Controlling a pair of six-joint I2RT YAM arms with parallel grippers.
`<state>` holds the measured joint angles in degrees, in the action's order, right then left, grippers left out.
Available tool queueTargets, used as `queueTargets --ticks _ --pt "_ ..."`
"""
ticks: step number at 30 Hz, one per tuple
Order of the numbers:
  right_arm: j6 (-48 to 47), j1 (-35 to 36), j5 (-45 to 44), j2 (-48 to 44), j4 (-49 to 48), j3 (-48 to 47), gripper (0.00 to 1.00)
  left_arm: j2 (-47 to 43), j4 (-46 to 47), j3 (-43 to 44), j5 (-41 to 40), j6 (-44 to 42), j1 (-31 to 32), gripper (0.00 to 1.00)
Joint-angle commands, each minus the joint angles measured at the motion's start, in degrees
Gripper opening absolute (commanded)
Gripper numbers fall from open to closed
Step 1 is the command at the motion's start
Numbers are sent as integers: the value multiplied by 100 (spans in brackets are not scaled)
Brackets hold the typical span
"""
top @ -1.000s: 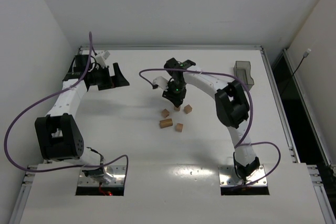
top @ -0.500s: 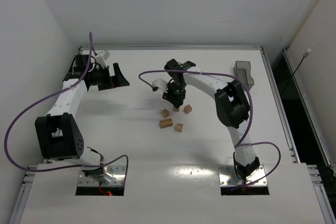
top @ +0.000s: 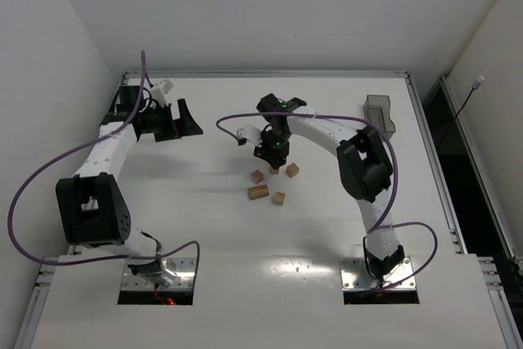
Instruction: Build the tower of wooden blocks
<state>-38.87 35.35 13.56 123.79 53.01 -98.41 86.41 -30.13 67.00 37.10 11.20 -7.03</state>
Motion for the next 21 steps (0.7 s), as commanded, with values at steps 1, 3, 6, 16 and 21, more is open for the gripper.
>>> queueTargets --ticks 1,3,6,16,21 --pt "-305 -2 -91 -171 -177 112 24 -1 113 129 113 -4 70 100" --pt "-445 -2 -91 -232 -177 164 24 51 113 129 113 -4 70 100" --pt "-507 -2 -91 -232 -230 226 23 51 113 129 113 -4 70 100" --pt "-507 -2 -266 -179 -230 120 27 51 165 76 166 -4 70 100" --pt "-455 -2 -319 -179 -230 173 41 51 165 76 166 -4 70 100"
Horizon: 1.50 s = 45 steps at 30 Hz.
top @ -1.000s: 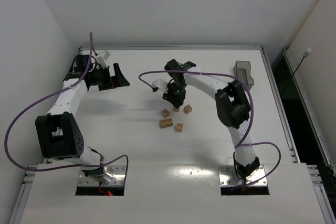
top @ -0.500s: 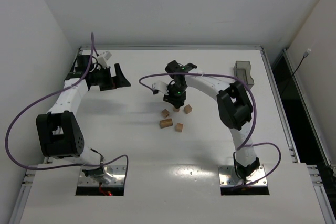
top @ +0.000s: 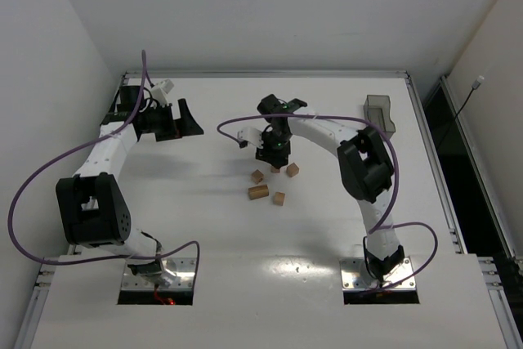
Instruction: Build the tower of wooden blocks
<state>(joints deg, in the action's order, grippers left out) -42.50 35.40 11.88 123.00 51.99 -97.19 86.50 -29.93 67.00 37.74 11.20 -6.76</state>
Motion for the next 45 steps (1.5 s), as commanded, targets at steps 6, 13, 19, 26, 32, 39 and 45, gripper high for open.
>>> queueTargets --ticks 6,13,19,26,32,39,45 --pt "-92 -7 -151 -162 -233 51 54 42 146 76 102 -4 44 100" --pt "-39 -7 43 -591 -233 51 67 -185 146 -38 155 -136 44 100" --pt "92 -7 508 -1470 -75 305 78 -791 93 -626 -72 -829 570 100" --pt "1600 -735 693 -2965 -899 1095 80 -1434 -486 -1303 -231 -2288 1975 100" --pt "2781 -1886 771 -3572 -1753 2063 80 -1268 -269 -1304 -1153 -2842 3523 76" --pt "3151 -2739 1685 -3572 -1806 2388 80 -345 -144 -944 -1576 -3527 4455 51" --pt "3204 -3091 1959 -3572 -1754 2441 80 305 -144 -610 -1594 -4046 4526 51"
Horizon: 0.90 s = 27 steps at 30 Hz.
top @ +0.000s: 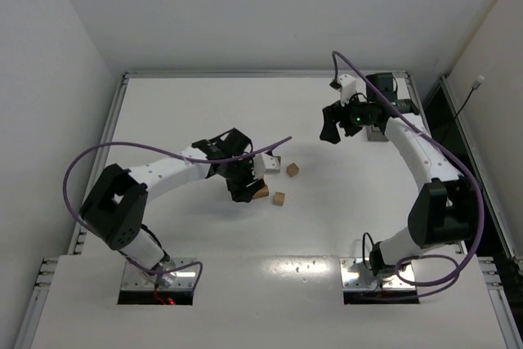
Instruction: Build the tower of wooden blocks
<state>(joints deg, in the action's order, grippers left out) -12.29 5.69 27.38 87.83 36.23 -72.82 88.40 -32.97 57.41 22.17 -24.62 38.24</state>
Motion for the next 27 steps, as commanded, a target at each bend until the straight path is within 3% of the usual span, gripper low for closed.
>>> queueTargets --ticks 1,8,27 --pt "184 -121 461 -3 -177 4 80 290 159 481 -38 -517 26 51" --pt "184 -279 523 50 -116 -109 80 880 151 912 181 -631 148 51" --pt "-97 -675 734 217 157 -215 80 1618 396 860 59 -579 448 47"
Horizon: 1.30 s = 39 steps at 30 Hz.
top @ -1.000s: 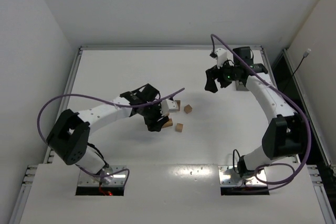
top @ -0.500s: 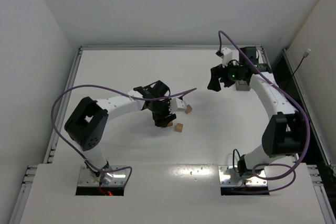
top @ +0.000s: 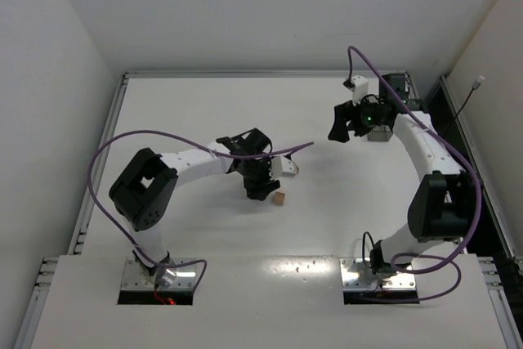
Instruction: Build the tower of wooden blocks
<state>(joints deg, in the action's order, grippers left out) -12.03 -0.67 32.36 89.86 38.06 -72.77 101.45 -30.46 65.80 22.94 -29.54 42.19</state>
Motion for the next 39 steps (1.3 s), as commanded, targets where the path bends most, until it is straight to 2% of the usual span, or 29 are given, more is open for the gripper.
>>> queueTargets --ticks 1,10,14,18,19,24,26,28,32,36,39 --pt "-124 -39 236 14 -27 -220 80 314 145 21 -18 -87 52 47" --pt "-238 -92 236 14 26 -167 80 490 145 21 -123 -87 52 45" --pt "-238 -92 288 14 78 -167 80 438 145 -119 -123 -87 52 38" --pt "-238 -92 288 14 78 -220 78 306 145 -313 -176 -87 52 18" --pt "-238 -92 341 14 78 -220 78 253 145 -313 -176 -87 52 0" --pt "-597 49 621 -188 131 -159 78 -458 356 -594 -106 219 52 0" --pt "-826 189 1173 -241 332 -158 78 -1046 522 -647 349 439 -88 0" --pt "-1230 347 1718 -172 587 -228 78 -1250 663 -437 1251 974 -509 0" --pt "-1977 602 2493 136 1281 -404 77 -1417 1233 -208 2326 2274 -1239 0" --pt "-2653 892 3117 391 1983 -728 74 -1645 2086 -156 2742 3364 -1679 0" --pt "-2734 1200 3433 453 2144 -914 73 -1707 2446 -155 2988 3674 -1679 0"
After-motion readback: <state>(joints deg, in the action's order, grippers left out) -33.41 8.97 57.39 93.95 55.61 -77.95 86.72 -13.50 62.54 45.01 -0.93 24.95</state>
